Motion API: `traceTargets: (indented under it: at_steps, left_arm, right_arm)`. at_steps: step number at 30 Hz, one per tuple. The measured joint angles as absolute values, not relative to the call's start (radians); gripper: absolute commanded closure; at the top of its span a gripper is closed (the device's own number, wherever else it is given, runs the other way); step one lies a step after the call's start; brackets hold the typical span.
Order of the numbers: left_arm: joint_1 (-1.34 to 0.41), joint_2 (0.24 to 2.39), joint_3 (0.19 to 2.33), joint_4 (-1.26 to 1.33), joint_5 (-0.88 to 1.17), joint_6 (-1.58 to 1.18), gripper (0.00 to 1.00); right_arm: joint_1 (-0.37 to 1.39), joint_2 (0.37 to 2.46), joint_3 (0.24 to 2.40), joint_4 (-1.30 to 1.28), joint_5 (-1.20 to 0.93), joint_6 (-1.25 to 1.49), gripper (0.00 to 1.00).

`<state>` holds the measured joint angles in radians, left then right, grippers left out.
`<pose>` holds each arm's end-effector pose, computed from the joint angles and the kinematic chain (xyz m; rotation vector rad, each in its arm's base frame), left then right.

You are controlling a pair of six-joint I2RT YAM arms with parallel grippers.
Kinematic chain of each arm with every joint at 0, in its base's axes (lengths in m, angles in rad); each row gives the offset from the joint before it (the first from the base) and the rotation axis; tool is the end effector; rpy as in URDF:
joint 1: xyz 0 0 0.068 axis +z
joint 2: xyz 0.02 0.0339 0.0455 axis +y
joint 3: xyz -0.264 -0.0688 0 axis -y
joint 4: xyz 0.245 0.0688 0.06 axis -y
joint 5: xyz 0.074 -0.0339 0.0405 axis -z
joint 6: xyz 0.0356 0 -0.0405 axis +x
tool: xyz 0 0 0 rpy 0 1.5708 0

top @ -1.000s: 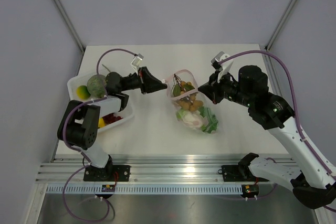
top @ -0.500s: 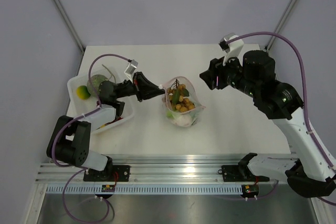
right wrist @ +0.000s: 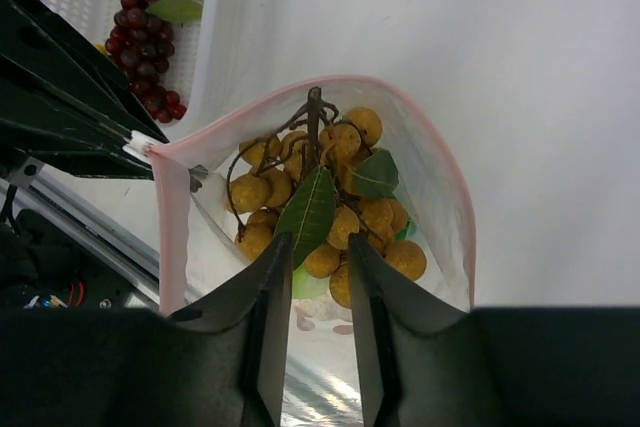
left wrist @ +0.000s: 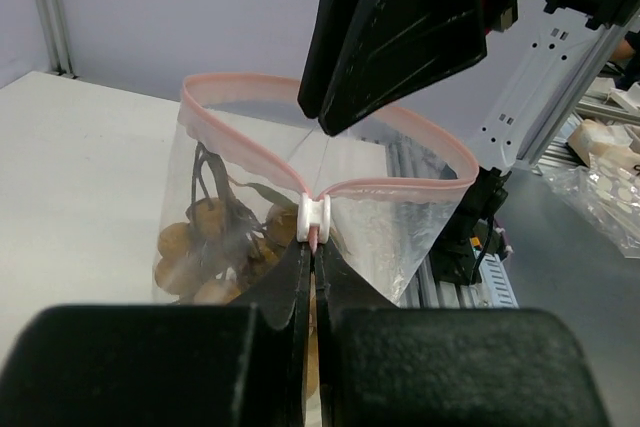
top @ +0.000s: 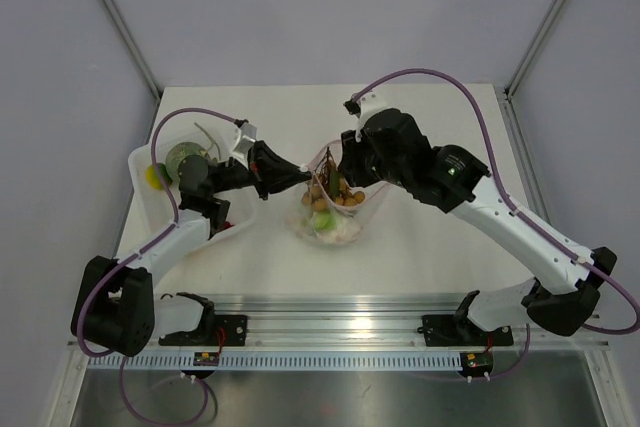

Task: Place the food in the zip-top bag and seal the zipper
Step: Adjust the zipper food storage bag at the center of the board.

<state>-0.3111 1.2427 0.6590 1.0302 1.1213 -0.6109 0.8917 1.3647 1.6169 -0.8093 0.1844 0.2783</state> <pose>0.2312 -0.1080 0.3171 0.9066 1.2335 -1.3754 0.1814 0.2144 0.4335 -0.5452 2.0879 0.4946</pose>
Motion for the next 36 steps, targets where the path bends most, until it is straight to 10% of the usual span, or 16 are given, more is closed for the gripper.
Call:
traceTargets:
  at_steps: [22, 30, 36]
  left_arm:
    - [-0.318, 1.24, 0.659, 0.97, 1.1, -0.565, 1.0]
    - [-0.319, 1.241, 0.659, 0.973, 1.1, -0.565, 1.0]
    - [-0.321, 1.243, 0.659, 0.974, 1.101, -0.565, 1.0]
  right_arm:
    - [0.896, 1.493, 1.559, -0.683, 0.247, 0.273, 0.43]
    - [0.896, 1.493, 1.518, -0.561, 0.278, 0.237, 0.6]
    - [0.896, 1.475, 1.437, -0.461, 0.293, 0.215, 0.99]
